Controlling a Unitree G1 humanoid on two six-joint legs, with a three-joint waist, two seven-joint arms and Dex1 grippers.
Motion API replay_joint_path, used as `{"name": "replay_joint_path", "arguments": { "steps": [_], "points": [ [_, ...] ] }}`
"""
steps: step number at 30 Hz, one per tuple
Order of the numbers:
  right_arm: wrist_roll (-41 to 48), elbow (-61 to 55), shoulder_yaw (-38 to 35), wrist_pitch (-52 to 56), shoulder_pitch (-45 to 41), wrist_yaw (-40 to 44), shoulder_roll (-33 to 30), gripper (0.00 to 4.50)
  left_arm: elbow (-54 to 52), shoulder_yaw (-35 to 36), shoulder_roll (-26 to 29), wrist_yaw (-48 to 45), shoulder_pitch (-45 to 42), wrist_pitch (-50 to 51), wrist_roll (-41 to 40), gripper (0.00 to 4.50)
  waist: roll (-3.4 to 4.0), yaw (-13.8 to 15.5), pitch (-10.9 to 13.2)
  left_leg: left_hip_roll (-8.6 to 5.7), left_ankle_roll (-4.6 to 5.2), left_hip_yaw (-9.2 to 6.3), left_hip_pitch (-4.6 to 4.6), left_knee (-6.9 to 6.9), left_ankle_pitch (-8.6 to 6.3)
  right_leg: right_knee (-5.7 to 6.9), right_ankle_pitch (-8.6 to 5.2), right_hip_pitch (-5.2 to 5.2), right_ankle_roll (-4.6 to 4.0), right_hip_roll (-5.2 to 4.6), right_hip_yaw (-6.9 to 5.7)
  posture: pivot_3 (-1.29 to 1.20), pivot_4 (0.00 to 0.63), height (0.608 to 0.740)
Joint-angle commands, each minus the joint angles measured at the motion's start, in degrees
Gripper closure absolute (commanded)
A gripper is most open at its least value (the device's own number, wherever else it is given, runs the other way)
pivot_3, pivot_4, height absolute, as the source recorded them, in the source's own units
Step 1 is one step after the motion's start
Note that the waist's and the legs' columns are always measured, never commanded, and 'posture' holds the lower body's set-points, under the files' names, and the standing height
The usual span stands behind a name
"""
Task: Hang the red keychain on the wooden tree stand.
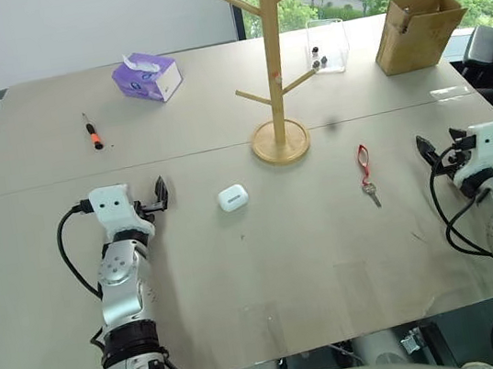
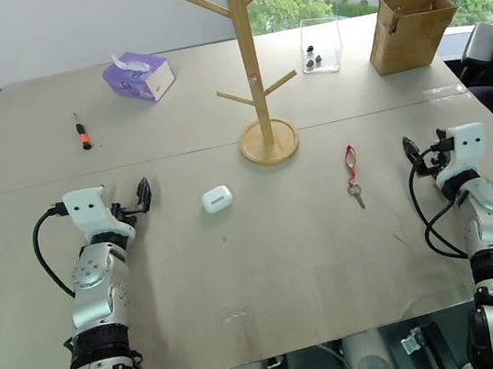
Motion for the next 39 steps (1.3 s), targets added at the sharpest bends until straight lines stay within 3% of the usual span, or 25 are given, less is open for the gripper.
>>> {"name": "replay_joint_path", "arguments": {
  "steps": [1, 27, 35, 39],
  "points": [
    [-0.12, -1.86, -0.56, -1.31, -0.79, -0.21, -0.29, 0.46, -2.44, 0.67, 0.80, 0.00, -0.30, -0.18, -0.42, 0.00, 0.00, 0.00, 0.00, 0.00, 0.00, 0.00, 0.00, 0.00, 0.00, 0.00, 0.00, 0.00, 0.00, 0.00, 0.00, 0.00, 0.150, 0.740],
    [1.58, -3.04, -1.00, -0.83, -0.06, 2.16, -0.07, 0.46, -3.34, 0.35, 0.64, 0.64, -0.92, 0.66, 0.07, 0.00, 0.00, 0.00, 0.00, 0.00, 0.00, 0.00, 0.00, 0.00, 0.00, 0.00, 0.00, 0.00, 0.00, 0.00, 0.00, 0.00, 0.150, 0.740],
    [6.88, -21.41, 8.46, -1.51, 15.86, 34.97, -8.45, 0.46, -2.84, -0.43, 0.90, -0.36, -1.92, 1.39, 0.04, 0.00, -0.01, 0.41, 0.00, 0.00, 0.04, -0.15, 0.03, -0.01, -0.02, -0.05, -0.01, 0.09, 0.01, -0.04, -0.07, 0.00, 0.150, 0.740],
    [4.96, -20.35, 11.80, -13.16, 22.74, 49.44, -12.85, 0.46, -2.09, -0.86, 0.78, -0.89, -2.90, 1.47, 0.21, 0.00, -0.03, 0.31, 0.00, -0.02, 0.10, -0.20, 0.20, 0.04, -0.07, -0.10, -0.02, 0.31, 0.04, -0.04, -0.16, 0.00, 0.150, 0.740]
  ]
}}
